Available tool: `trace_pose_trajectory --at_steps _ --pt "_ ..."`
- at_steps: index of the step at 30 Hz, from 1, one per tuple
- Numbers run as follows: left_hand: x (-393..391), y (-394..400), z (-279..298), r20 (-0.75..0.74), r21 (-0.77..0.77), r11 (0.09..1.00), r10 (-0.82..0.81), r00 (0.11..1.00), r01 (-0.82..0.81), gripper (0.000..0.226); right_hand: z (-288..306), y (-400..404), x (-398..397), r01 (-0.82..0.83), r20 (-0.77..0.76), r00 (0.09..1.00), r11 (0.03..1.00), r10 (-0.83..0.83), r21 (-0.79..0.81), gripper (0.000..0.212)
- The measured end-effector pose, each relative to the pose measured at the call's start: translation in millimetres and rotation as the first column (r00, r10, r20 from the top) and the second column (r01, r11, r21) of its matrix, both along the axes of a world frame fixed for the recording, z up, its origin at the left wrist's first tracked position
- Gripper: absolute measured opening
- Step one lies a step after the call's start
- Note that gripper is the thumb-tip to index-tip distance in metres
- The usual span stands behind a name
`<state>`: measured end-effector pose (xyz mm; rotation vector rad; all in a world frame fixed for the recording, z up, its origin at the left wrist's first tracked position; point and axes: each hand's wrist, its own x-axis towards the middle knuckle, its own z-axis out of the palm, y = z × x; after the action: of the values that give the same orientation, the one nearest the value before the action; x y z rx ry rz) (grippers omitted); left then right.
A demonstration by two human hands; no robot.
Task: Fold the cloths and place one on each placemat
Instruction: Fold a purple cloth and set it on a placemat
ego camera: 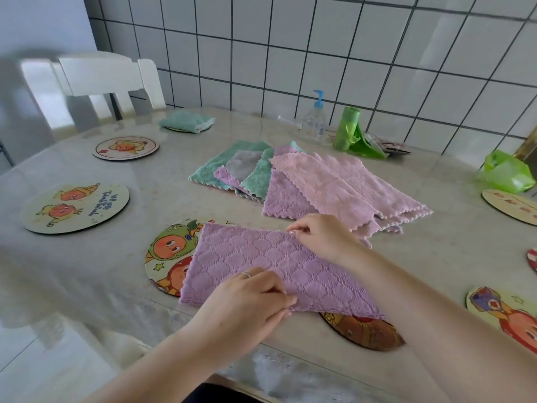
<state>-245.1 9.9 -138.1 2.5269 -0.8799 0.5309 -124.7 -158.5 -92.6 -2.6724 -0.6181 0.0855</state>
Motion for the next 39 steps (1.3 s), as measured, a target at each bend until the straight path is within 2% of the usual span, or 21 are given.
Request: trace_pose_trajectory --at_steps 3,7,13,17,21,23,26,28,30,32,34,35,36,39 --pt "-2 -2 -3 -0.006 -0.016 0.999 0.038 0.999 -0.038 0.020 2 6 13 -0.009 -0.065 0.998 0.999 0.006 -0.049 0.020" --pt "-2 -5 -3 -0.027 -0.050 0.995 0.080 0.996 -0.082 0.023 8 12 20 -0.051 -0.178 0.984 0.991 0.029 -0.122 0.027" --pt "-2 -9 -2 -0.019 -0.068 0.992 0.104 0.994 -0.105 0.023 9 15 17 -0.108 -0.130 0.988 0.976 0.085 -0.187 0.023" --pt "-1 -9 3 -0.030 -0.083 0.991 0.099 0.995 -0.101 0.020 12 4 14 -0.091 -0.141 0.985 0.994 0.099 0.060 0.005" --pt "-6 -4 13 0.016 -0.144 0.984 0.107 0.994 -0.104 0.013 28 -11 7 -0.034 -0.164 0.983 0.965 0.079 0.262 0.012" --pt "-9 1 19 0.032 -0.166 0.978 0.133 0.991 -0.126 0.014 36 -18 5 0.010 -0.175 0.984 0.950 0.047 0.313 0.010" --pt "-13 9 24 -0.024 -0.232 0.955 0.183 0.983 -0.183 0.014 43 -27 1 0.061 -0.214 0.977 0.925 0.023 0.376 0.012" --pt "-14 11 23 -0.085 -0.310 0.926 0.198 0.977 -0.215 0.013 47 -29 -4 0.062 -0.263 0.963 0.898 0.061 0.435 0.020" --pt "-15 10 22 -0.217 -0.486 0.846 0.127 0.968 -0.220 0.013 50 -30 -9 0.078 -0.341 0.934 0.873 0.105 0.481 0.030" --pt "-16 6 25 -0.384 -0.654 0.694 0.039 0.922 -0.301 0.015 54 -31 -14 0.090 -0.398 0.908 0.870 0.127 0.485 0.038" --pt "-16 4 27 -0.506 -0.752 0.530 -0.084 0.859 -0.391 0.012 55 -34 -20 0.087 -0.425 0.891 0.862 0.156 0.499 0.042" --pt "-15 3 29 -0.536 -0.773 0.477 -0.135 0.833 -0.420 0.009 56 -35 -24 0.079 -0.427 0.887 0.854 0.175 0.515 0.044" --pt "-12 3 32 -0.552 -0.774 0.463 -0.160 0.819 -0.432 0.010 54 -36 -27 0.071 -0.411 0.892 0.840 0.188 0.538 0.044" --pt "-1 3 40 -0.600 -0.701 0.564 -0.138 0.788 -0.436 0.042 46 -39 -31 0.027 -0.270 0.946 0.782 0.182 0.623 0.049"
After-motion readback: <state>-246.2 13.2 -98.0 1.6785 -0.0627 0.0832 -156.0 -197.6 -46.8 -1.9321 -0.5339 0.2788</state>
